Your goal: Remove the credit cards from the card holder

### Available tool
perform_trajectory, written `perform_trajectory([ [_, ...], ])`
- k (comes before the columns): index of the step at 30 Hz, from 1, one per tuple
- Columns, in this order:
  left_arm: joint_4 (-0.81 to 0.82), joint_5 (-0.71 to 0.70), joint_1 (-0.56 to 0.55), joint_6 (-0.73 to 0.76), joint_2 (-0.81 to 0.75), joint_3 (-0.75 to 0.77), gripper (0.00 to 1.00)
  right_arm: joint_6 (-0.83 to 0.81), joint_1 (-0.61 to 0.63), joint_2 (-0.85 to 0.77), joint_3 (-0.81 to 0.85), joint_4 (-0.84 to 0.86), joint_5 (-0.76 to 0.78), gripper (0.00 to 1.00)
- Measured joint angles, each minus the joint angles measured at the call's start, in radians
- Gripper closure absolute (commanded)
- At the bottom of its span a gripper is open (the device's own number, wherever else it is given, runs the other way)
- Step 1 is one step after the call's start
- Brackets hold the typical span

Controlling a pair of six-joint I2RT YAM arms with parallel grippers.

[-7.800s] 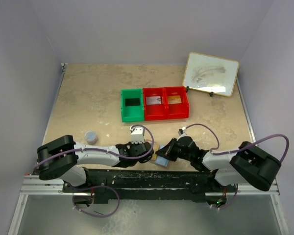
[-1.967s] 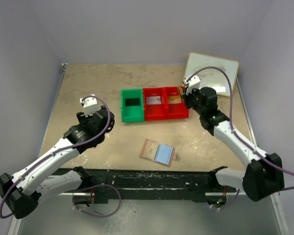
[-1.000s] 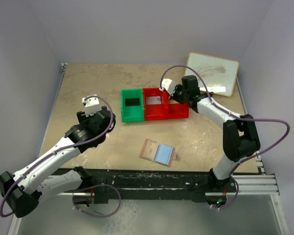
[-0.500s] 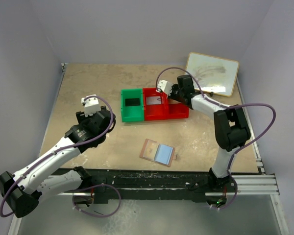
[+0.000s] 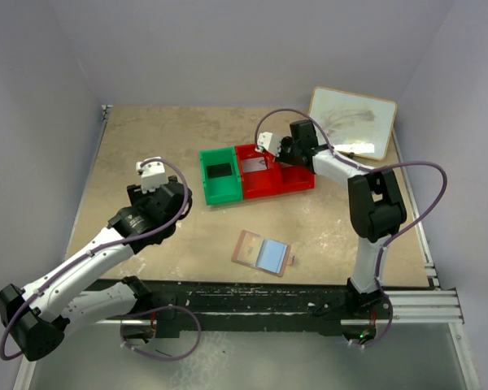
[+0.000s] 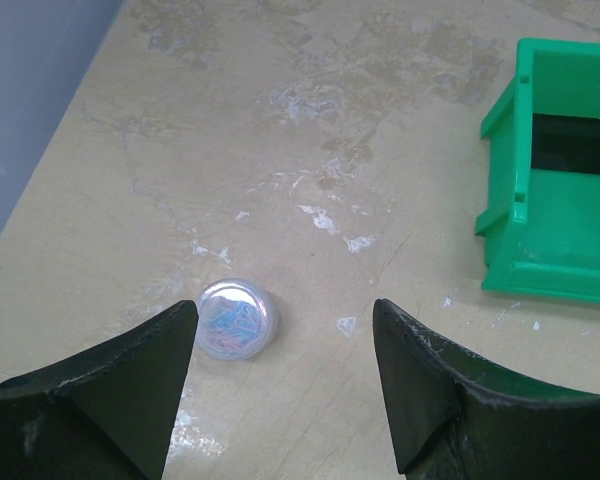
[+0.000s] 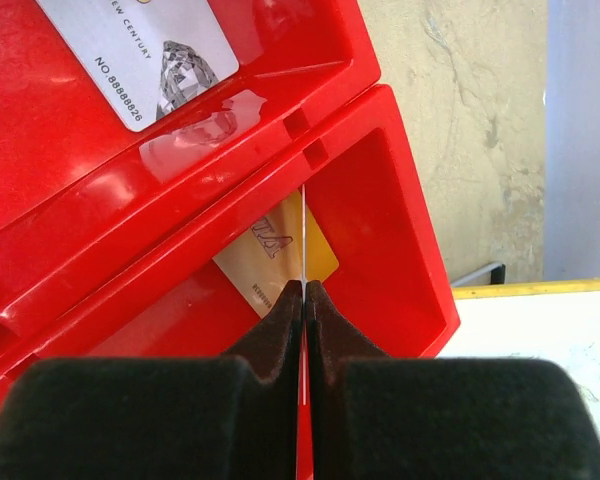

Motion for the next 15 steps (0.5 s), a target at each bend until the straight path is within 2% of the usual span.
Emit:
perform_trajectory([
  [6, 0.0, 0.012, 0.0, 0.015, 0.017, 0.0, 0.31, -0.029, 0.0, 0.0, -0.003, 0.006, -0.006, 0.97],
  [15, 0.001, 0.015, 0.0, 0.019, 0.017, 0.0, 0.31, -0.06, 0.0, 0.0, -0.071, 0.126, 0.013, 0.97],
])
